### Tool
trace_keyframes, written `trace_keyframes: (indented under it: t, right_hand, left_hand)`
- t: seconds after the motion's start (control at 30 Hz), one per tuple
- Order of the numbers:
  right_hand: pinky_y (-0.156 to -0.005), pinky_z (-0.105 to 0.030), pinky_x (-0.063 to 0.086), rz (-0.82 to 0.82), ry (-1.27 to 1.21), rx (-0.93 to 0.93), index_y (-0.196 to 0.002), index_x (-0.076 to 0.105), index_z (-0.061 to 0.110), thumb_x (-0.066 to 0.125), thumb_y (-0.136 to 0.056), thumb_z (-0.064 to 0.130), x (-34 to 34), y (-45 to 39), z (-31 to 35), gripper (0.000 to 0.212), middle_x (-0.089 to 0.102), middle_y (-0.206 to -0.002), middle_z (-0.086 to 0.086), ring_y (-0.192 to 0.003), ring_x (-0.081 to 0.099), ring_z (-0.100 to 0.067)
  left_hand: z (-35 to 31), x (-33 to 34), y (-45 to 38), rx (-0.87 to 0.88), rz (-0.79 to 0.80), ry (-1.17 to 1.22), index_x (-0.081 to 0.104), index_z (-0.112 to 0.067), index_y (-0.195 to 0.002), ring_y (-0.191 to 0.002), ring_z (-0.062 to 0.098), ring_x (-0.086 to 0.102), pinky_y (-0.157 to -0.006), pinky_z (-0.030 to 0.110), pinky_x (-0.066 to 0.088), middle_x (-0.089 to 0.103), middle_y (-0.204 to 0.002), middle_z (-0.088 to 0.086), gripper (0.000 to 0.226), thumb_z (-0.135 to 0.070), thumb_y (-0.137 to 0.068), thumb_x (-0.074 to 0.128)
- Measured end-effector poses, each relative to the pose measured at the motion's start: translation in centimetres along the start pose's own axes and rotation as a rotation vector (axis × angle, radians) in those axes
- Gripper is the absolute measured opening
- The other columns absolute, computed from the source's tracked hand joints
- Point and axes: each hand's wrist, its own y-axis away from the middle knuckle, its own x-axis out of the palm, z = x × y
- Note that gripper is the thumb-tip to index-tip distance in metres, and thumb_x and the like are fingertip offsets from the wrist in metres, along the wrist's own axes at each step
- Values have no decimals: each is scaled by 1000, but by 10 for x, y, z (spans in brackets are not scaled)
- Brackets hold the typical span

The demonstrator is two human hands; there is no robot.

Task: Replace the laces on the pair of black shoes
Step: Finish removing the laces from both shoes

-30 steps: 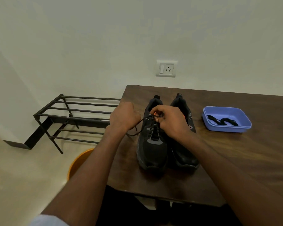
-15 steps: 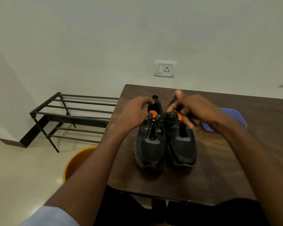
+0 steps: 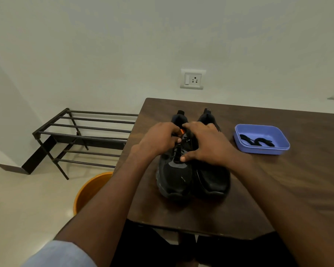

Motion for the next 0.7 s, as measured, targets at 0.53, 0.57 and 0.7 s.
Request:
trace_keyframes:
  t: [0.53,0.57,0.7]
  right_hand:
    - [-123,-64,14,65,47,130,-159,26,34,76,-61,82,12,-9,2,120,52,-153,-1,-145,43,-26]
    - [-123,-64,15,64,46,126,-158,26,33,76,-62,81,12,-9,2,119,52,-152,0,-144,43,-25]
    - [-121,-63,20,47,23,113,-152,34,32,77,-61,81,13,-8,-1,112,58,-144,3,-138,49,-24]
  left_hand:
    - [8,0,3,-99,-127,124,74,-21,-92,-83,6,60,-65,17,42,64,-95,-9,3,-24,-93,72]
    - [5,2,3,-106,-151,156,72,-21,-90,-84,5,59,-65,15,42,62,-97,-9,4,-22,-94,71]
    - [-3,4,-2,-176,-170,420,71,-13,-75,-63,-5,61,-53,11,44,64,-75,-5,22,-17,-97,68]
